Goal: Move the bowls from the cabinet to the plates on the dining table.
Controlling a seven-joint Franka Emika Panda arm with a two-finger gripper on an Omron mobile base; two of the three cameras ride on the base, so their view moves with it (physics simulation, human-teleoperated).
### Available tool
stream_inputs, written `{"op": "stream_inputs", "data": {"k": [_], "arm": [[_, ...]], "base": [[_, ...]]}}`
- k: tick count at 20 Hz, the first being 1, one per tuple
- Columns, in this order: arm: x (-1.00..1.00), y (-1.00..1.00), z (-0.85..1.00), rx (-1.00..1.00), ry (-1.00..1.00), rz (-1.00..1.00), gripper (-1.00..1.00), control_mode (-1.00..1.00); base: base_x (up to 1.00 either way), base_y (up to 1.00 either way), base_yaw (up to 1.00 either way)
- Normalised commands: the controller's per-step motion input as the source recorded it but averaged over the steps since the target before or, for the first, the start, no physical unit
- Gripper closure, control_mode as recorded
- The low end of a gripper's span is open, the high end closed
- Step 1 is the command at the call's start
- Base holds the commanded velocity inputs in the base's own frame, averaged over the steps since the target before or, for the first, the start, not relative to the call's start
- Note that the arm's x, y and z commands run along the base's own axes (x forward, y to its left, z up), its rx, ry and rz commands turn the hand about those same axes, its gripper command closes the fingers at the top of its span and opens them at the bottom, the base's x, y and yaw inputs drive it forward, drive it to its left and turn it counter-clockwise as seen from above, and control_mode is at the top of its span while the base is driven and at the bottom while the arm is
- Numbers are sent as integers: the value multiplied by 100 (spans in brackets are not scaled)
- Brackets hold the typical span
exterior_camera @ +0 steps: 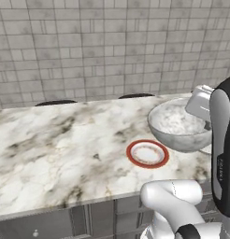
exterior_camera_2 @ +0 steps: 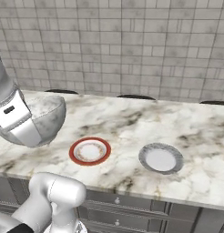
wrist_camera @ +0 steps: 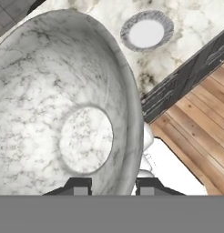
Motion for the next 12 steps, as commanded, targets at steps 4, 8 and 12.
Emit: {"op": "stream_inputs", "data": {"k": [4, 8, 12], "arm": [[0, 0, 0, 0, 0, 0, 100, 100], [0, 0, 0, 0, 0, 0, 100, 100], [0, 0, 0, 0, 0, 0, 100, 100]], "base": [[11, 0, 0], [0, 0, 0], [0, 0, 0]]}}
